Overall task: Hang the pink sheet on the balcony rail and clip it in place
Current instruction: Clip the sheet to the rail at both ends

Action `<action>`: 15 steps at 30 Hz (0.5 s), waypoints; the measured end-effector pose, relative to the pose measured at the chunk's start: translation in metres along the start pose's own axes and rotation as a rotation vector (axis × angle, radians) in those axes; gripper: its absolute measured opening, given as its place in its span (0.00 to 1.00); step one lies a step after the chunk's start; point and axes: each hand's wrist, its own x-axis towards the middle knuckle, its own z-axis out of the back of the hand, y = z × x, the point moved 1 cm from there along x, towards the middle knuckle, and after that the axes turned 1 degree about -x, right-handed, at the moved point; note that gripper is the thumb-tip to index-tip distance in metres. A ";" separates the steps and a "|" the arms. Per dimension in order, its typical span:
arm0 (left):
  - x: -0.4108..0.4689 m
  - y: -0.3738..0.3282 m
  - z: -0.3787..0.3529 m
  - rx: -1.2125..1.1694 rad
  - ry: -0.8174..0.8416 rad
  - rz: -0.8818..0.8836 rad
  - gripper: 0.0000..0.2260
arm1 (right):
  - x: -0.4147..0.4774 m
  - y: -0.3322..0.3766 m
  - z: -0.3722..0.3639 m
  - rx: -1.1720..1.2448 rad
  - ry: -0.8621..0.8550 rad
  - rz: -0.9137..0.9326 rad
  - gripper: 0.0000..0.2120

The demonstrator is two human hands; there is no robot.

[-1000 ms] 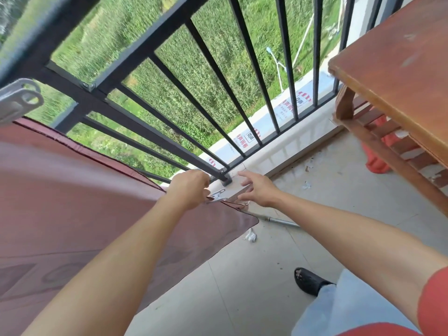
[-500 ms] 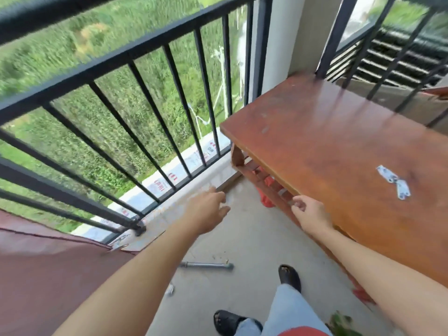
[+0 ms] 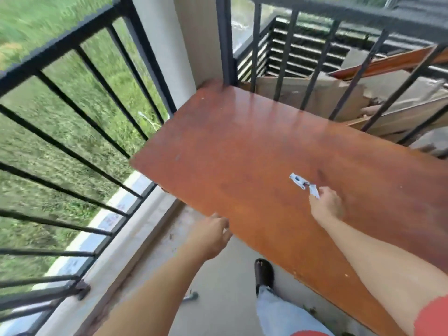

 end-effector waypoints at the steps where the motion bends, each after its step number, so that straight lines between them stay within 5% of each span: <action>1: 0.016 -0.011 -0.001 0.008 0.014 0.002 0.12 | 0.012 -0.002 0.000 -0.007 0.019 -0.026 0.18; 5: 0.066 -0.050 -0.009 0.042 0.109 -0.026 0.13 | 0.039 -0.009 -0.007 -0.064 0.128 -0.090 0.26; 15: 0.219 -0.133 -0.026 0.282 0.048 -0.280 0.14 | 0.037 -0.051 0.004 0.071 0.142 -0.061 0.08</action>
